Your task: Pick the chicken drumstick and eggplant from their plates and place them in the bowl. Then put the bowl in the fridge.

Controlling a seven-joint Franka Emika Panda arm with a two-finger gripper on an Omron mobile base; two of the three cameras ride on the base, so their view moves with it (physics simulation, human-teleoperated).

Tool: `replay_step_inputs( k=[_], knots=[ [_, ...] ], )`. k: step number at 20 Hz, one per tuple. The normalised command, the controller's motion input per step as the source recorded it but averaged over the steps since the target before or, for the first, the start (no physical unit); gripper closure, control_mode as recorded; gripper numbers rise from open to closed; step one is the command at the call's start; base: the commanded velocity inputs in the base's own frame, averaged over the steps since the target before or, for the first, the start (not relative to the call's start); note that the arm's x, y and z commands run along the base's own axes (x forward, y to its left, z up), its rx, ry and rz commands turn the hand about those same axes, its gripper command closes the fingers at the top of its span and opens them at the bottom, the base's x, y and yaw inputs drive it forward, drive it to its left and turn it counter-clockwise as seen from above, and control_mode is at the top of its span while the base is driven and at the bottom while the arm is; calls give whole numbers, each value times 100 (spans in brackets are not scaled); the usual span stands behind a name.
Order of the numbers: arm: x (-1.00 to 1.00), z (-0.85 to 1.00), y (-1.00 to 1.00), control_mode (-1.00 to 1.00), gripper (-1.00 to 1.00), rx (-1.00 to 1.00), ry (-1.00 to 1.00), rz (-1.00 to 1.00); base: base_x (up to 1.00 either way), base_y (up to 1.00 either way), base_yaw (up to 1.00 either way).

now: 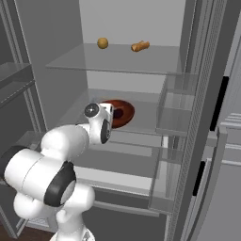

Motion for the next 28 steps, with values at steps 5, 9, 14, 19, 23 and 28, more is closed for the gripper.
replay_step_inputs(
  k=[5, 9, 14, 19, 23, 28],
  knots=[
    [57, -8, 0, -100, 100, 0, 0, 0, 0, 0, 0],
    [54, -1, 0, -100, 100, 0, 1, 0, 0, 0, 0],
    [45, -10, 0, -100, 100, 0, 0, 0, 0, 0, 0],
    [38, -17, 0, -100, 100, 0, 1, 0, 0, 0, 0],
    [0, -10, 0, -100, -100, -1, 0, 0, 0, 0, 0],
    [-11, 31, 1, -100, -100, 0, -9, 0, 0, 0, 0]
  ],
)
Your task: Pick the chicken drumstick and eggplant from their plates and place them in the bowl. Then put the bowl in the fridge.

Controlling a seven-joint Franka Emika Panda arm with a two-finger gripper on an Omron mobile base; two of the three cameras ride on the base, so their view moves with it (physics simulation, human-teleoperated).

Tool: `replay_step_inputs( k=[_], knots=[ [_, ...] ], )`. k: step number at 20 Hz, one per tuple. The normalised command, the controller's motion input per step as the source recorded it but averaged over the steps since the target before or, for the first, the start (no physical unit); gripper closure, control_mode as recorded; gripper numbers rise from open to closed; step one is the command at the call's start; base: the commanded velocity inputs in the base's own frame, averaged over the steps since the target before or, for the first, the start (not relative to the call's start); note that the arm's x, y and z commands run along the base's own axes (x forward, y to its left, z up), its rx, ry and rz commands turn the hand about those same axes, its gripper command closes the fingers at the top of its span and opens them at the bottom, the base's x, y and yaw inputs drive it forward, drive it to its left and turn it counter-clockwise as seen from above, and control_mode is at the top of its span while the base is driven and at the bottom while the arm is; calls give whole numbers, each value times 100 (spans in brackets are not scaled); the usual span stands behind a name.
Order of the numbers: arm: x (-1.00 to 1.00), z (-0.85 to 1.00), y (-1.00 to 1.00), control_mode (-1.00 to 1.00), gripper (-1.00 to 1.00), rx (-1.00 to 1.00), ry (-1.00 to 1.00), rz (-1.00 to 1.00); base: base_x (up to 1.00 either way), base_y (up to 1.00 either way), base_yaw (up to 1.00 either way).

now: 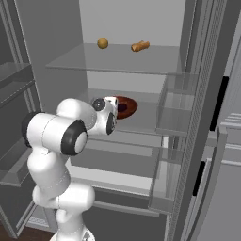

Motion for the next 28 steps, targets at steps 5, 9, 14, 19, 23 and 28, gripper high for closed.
replay_step_inputs(
  k=[5, 9, 14, 19, 23, 28],
  knots=[
    [-89, 8, 0, -100, -100, -1, -17, 0, 0, 0, 0],
    [-85, 56, 0, -100, -100, -1, -21, 2, 0, 0, 0],
    [-42, 100, 4, -100, -100, -13, 4, 3, 0, 0, 0],
    [-85, 85, 0, -100, -100, -12, 21, 2, 0, 0, 0],
    [-100, 81, 0, -100, -100, -1, 34, 2, 0, 0, 0],
    [-81, 94, 0, -100, -100, 0, 44, 0, 0, 0, 0]
  ],
)
